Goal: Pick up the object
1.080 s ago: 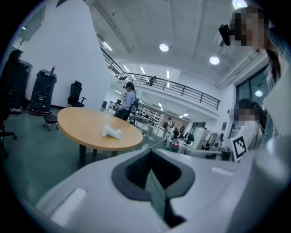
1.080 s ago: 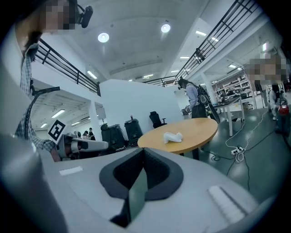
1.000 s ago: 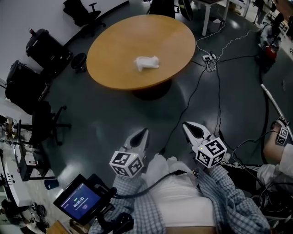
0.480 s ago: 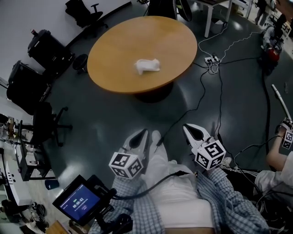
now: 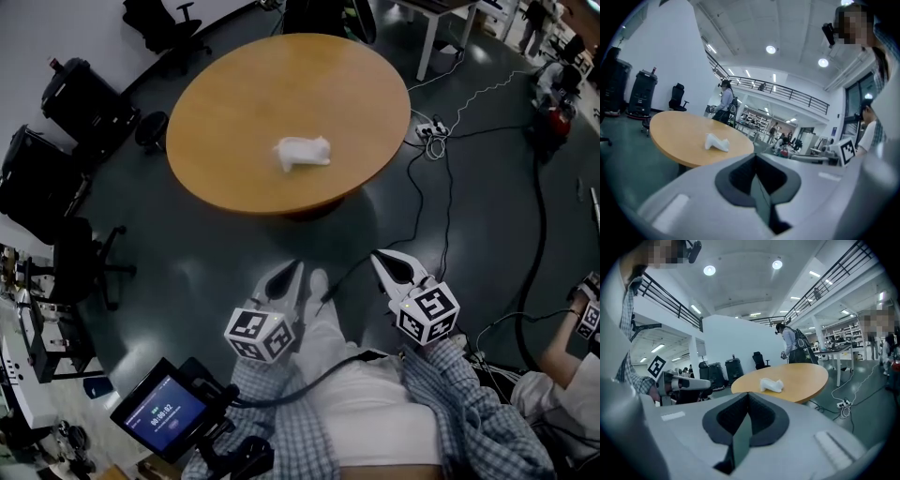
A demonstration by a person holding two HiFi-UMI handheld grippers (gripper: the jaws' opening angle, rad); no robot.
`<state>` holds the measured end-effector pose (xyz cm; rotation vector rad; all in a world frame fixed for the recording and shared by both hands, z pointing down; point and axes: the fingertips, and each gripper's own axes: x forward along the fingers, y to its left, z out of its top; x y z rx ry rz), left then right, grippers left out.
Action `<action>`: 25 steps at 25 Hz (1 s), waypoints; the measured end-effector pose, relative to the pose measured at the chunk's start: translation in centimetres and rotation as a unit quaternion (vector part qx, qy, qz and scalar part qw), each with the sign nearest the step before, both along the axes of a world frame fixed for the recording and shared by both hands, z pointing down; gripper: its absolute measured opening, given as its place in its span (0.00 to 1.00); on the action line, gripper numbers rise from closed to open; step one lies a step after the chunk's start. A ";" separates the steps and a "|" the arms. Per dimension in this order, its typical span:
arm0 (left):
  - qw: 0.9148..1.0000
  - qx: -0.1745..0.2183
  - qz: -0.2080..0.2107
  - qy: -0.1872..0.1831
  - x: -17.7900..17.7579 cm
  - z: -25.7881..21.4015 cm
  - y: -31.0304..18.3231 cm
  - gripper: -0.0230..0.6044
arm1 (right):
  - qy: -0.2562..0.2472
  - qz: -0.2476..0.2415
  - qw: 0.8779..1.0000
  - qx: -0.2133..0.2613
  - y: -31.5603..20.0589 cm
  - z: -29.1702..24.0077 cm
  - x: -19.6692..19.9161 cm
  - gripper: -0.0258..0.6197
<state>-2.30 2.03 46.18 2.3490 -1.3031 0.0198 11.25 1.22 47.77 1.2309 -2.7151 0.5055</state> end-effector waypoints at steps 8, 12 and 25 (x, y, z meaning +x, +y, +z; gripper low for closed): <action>0.999 -0.021 0.032 -0.009 -2.6 0.4 -8.9 0.04 | -0.036 0.026 0.998 -0.046 -9.0 0.2 -3.0 0.04; 0.999 -0.031 0.042 -0.009 -4.1 0.7 -12.6 0.04 | -0.045 -0.003 0.995 -0.087 -12.1 1.4 -6.0 0.23; 0.997 -0.065 0.045 0.008 -8.0 2.0 -19.8 0.04 | 0.102 0.024 0.991 -0.084 -22.7 4.8 -9.1 0.08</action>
